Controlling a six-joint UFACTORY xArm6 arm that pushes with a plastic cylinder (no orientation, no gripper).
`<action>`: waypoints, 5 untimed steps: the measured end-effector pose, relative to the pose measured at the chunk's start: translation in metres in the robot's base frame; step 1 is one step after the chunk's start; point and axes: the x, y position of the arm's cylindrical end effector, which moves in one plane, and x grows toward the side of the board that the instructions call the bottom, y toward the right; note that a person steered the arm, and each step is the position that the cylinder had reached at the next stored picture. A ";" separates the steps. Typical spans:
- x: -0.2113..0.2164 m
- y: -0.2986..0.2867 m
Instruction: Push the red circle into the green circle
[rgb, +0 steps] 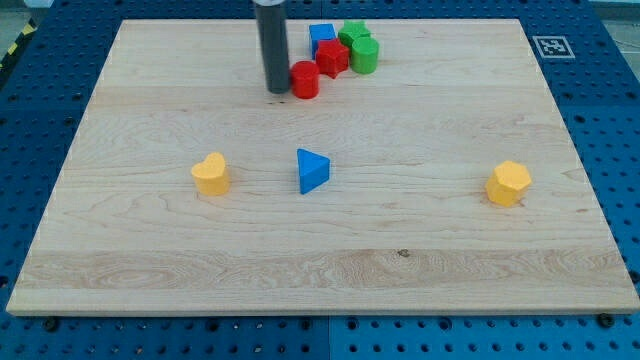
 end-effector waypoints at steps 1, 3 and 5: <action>0.003 0.028; 0.010 0.071; 0.050 0.078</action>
